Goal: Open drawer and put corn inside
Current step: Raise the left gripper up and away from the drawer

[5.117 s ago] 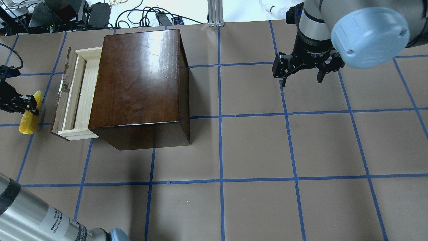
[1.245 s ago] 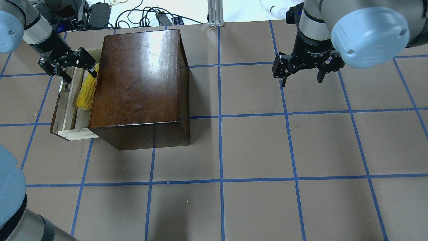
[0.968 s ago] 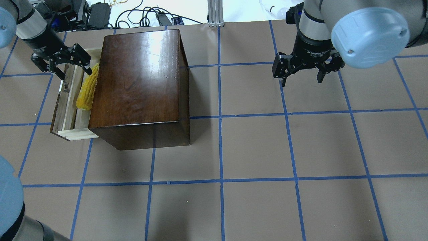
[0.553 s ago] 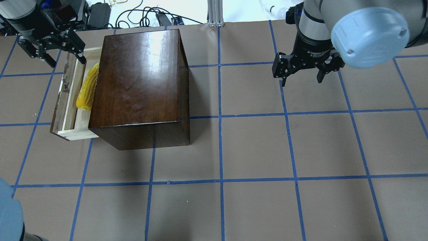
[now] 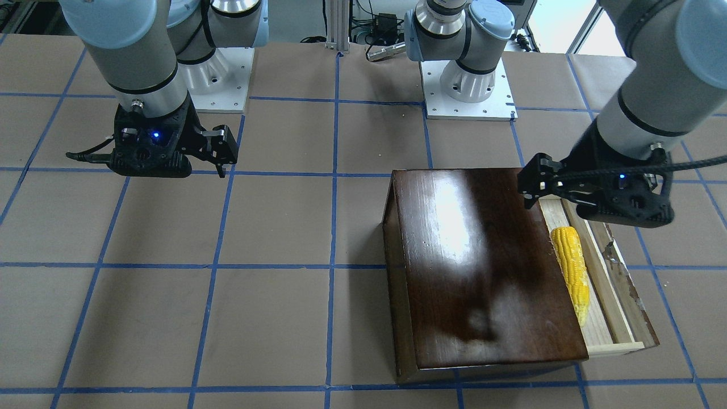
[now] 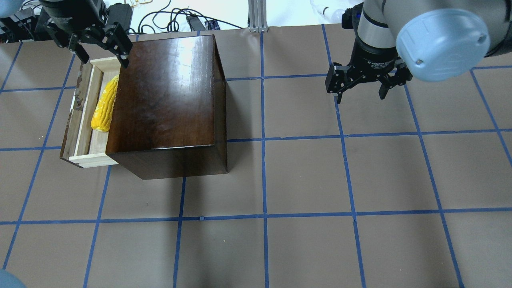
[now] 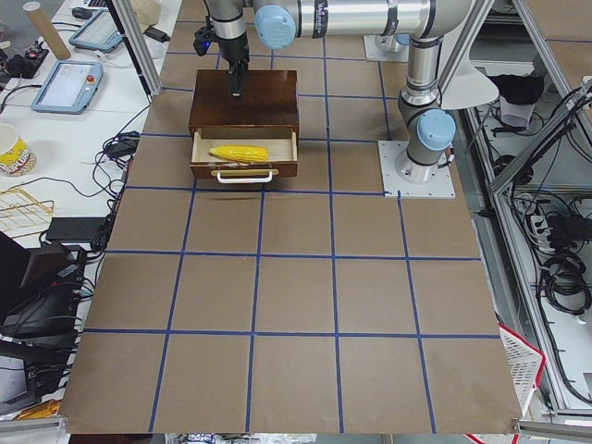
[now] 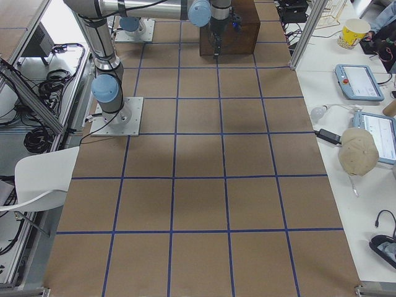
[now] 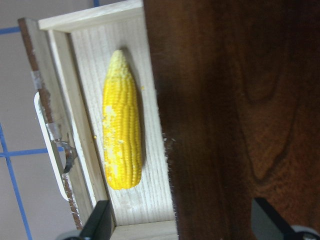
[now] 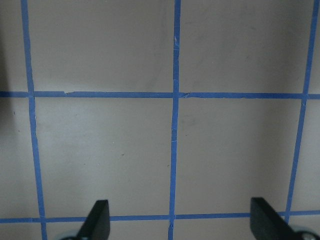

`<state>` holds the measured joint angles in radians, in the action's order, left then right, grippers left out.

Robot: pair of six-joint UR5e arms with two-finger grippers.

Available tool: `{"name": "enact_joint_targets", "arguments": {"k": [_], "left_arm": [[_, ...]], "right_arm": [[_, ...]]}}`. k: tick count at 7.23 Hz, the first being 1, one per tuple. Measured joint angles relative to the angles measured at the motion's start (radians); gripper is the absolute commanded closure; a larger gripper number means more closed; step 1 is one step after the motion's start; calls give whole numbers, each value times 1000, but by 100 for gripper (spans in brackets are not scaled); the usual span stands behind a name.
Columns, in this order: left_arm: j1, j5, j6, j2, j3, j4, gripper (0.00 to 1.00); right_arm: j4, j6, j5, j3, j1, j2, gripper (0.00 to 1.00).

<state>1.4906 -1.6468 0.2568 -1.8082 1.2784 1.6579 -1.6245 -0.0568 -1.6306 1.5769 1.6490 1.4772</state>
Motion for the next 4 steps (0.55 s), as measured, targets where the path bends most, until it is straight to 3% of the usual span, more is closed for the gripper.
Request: {"name": "enact_joint_targets", "arguments": {"k": [4], "left_arm": [[174, 16, -207, 20, 35, -7, 0]], "right_arm": [[0, 0, 0, 0, 0, 0, 0]]}}
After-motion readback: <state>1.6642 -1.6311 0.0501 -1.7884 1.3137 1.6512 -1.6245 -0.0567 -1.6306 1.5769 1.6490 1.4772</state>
